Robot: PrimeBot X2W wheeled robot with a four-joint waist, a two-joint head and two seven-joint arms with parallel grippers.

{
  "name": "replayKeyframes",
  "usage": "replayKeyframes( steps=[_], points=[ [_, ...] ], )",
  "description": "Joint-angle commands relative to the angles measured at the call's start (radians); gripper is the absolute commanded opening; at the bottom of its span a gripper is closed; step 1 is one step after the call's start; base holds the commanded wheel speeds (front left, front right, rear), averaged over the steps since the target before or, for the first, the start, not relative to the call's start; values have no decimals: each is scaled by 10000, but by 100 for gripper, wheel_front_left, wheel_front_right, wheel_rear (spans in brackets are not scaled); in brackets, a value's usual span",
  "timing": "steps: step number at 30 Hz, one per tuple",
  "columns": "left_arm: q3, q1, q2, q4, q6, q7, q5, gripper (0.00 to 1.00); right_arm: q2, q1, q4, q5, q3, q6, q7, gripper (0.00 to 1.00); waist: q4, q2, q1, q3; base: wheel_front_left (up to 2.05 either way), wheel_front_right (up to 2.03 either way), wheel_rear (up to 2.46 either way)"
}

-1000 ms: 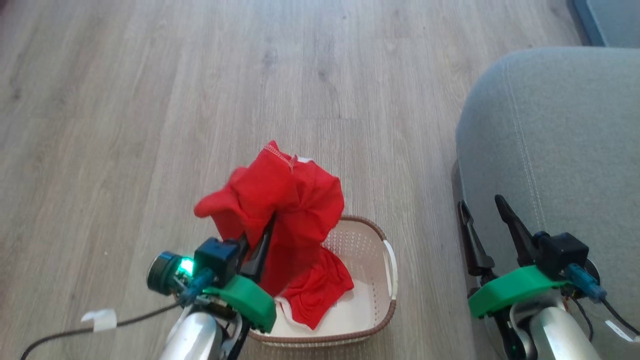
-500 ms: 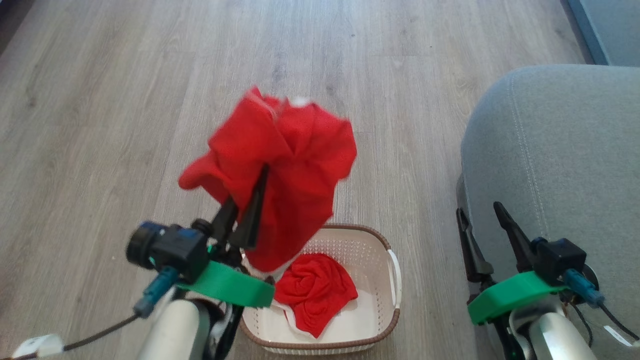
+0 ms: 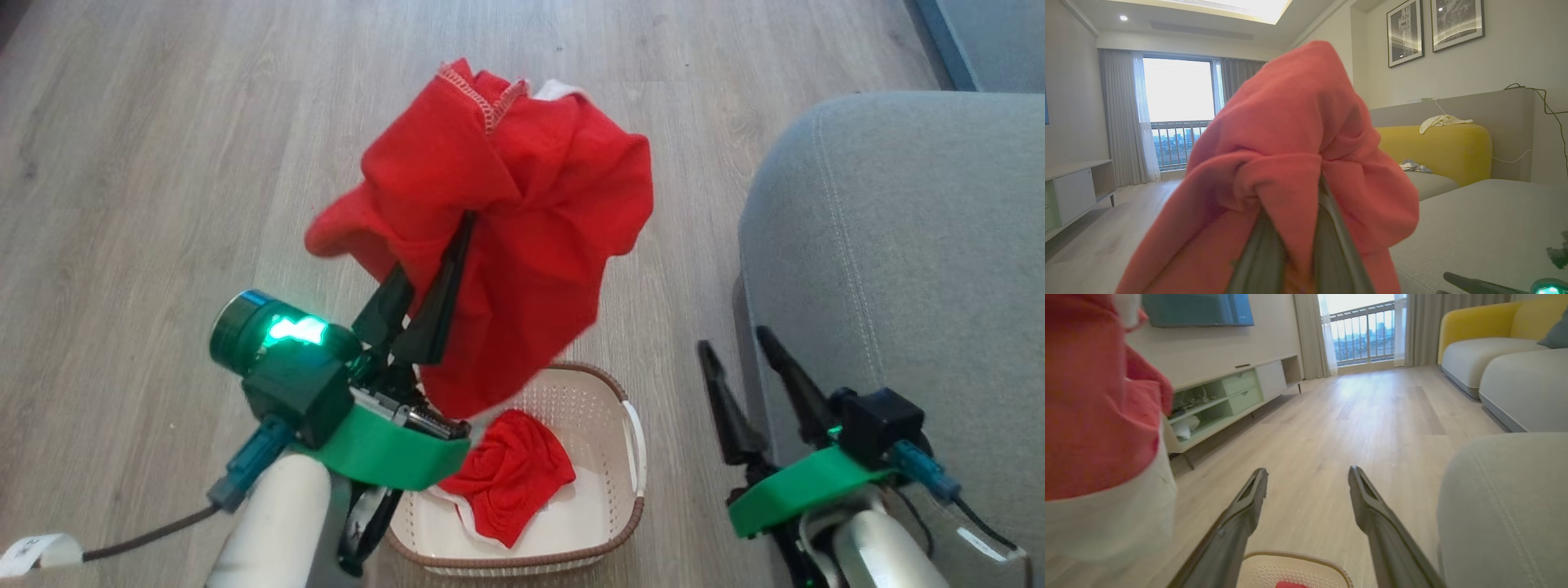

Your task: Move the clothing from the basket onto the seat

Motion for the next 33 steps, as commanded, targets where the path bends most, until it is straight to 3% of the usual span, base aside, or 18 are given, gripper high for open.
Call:
replayKeyframes(
  steps=[1,10,14,19,26,33],
  points=[
    [264,-665,44,-236,-97,-51,155,0,-258,-355,-679,339,619,-2,-65,100,-49,0,0,37,0,0,0],
    [-122,-730,44,304,-411,-51,397,0,-2167,-1036,-2799,1179,3150,-2,-65,100,-145,0,0,254,0,0,0],
    [-446,-713,43,586,-533,-51,276,0,-2741,-1437,-3097,1076,3570,-2,-65,100,-120,0,0,318,0,0,0],
    [-1211,-795,86,788,-606,-51,213,0,-3257,-1991,-3068,991,4136,-2,-65,100,-44,0,0,411,0,0,0],
    [-2336,-1148,585,985,-614,-51,-386,0,-3684,-2601,-2783,822,4760,-2,-65,100,91,0,0,505,0,0,0],
    [-3112,-1425,812,1204,-616,-51,-734,0,-3741,-3274,-2426,494,5696,-2,-65,100,228,0,0,521,0,0,0]
  ],
)
